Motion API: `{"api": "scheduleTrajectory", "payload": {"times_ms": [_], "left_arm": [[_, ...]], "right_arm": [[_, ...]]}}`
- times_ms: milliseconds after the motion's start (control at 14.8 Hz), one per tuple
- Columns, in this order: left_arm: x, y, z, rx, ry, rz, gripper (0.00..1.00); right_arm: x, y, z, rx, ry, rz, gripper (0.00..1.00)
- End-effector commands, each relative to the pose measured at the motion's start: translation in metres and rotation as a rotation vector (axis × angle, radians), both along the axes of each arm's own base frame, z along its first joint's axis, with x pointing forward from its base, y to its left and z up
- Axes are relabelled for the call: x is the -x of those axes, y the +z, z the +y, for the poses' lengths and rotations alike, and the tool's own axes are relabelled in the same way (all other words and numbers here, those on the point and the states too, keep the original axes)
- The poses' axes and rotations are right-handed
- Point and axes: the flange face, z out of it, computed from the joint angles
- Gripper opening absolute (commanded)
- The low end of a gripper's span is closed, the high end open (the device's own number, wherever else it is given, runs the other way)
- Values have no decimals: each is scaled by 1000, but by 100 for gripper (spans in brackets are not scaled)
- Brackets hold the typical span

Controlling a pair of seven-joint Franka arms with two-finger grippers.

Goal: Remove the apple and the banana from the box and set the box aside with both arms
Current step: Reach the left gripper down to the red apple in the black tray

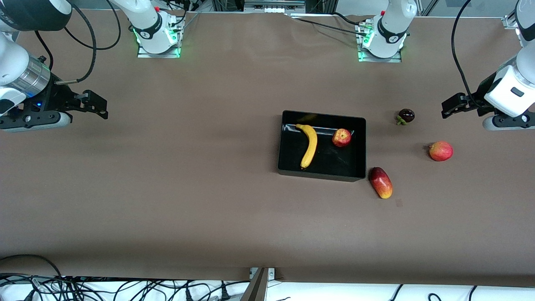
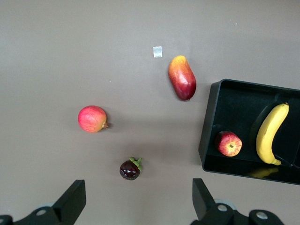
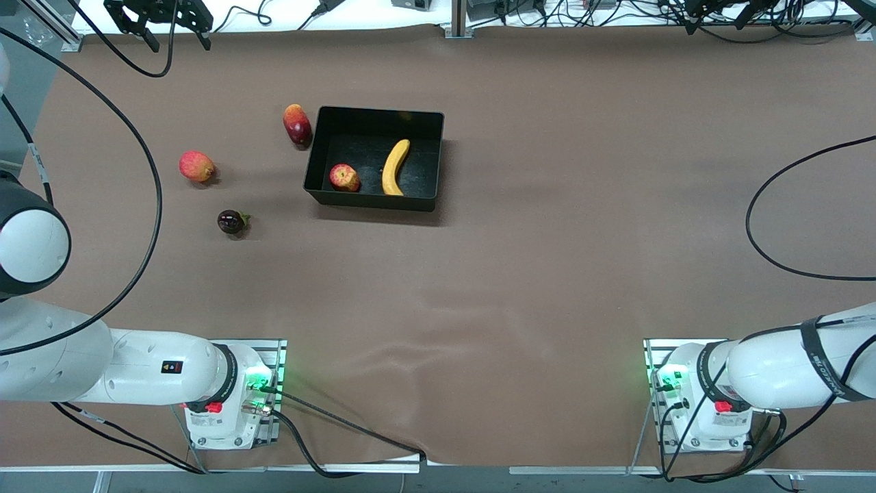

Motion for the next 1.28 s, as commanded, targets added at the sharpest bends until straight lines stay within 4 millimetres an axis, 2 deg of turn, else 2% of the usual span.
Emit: {"api": "scheduleTrajectory", "payload": {"times_ms": [0,270,406,609,879,1014,1217], "left_arm": [[7,5,0,5,-7,3,100],[7,5,2,9,-13,2,100],[9,1,-5,16,-21,22,100],[15,-26,-67,10,-98,85,100],[16,-89,-146,3,-21,61,100],[15,-132,-176,12,35,45,100],[12,-191,-206,8,115,57,100]], "right_arm": [[1,6,-2,11,0,-10,100],[2,6,-2,11,0,-11,100],[1,6,-1,11,2,-10,100],[2,6,-2,11,0,-11,100],[1,6,-2,11,0,-10,100],[1,6,-2,11,0,-10,100],[1,6,-2,11,0,-10,100]]}}
